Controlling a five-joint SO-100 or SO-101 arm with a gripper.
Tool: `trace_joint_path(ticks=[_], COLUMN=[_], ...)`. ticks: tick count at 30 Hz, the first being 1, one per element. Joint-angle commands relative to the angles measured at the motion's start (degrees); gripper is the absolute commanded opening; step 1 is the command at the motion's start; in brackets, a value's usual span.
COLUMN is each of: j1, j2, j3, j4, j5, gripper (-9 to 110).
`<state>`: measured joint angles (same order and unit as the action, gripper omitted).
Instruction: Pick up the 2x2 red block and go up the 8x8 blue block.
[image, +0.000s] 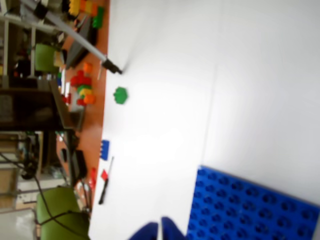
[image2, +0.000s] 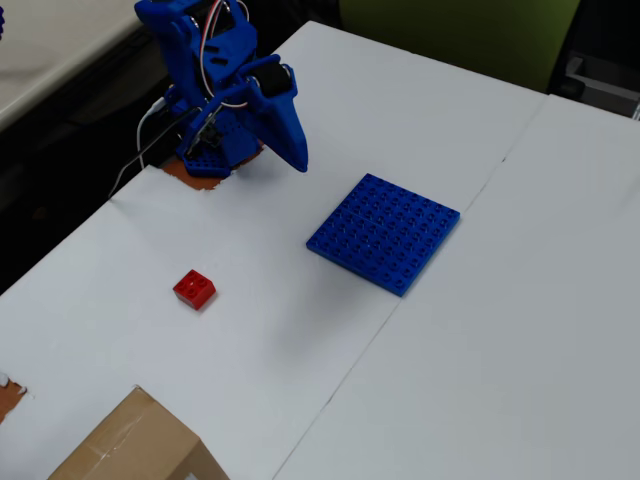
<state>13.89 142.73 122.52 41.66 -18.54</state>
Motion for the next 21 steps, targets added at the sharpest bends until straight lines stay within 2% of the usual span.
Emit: trace_joint_path(ticks=[1, 5, 9, 11, 14, 16, 19, 21], j1=[-1.0, -0.6, 0.1, 1.1, -0.2, -1.8, -4.2, -4.7], j2=[-7.0, -10.4, -11.6, -11.0, -9.7, -8.2, -8.2, -6.2], j3=[-7.6, -8.5, -10.5, -9.8, -9.2, -5.6, 8.3, 14.4], j4=[-2.4, -5.8, -10.7, -16.1, -22.4, -30.1, -60.9, -66.7], j5=[-7.6, -13.6, -1.0, 8.6, 10.3, 9.9, 6.6, 6.0], gripper=[0, 0, 0, 0, 0, 0, 0, 0])
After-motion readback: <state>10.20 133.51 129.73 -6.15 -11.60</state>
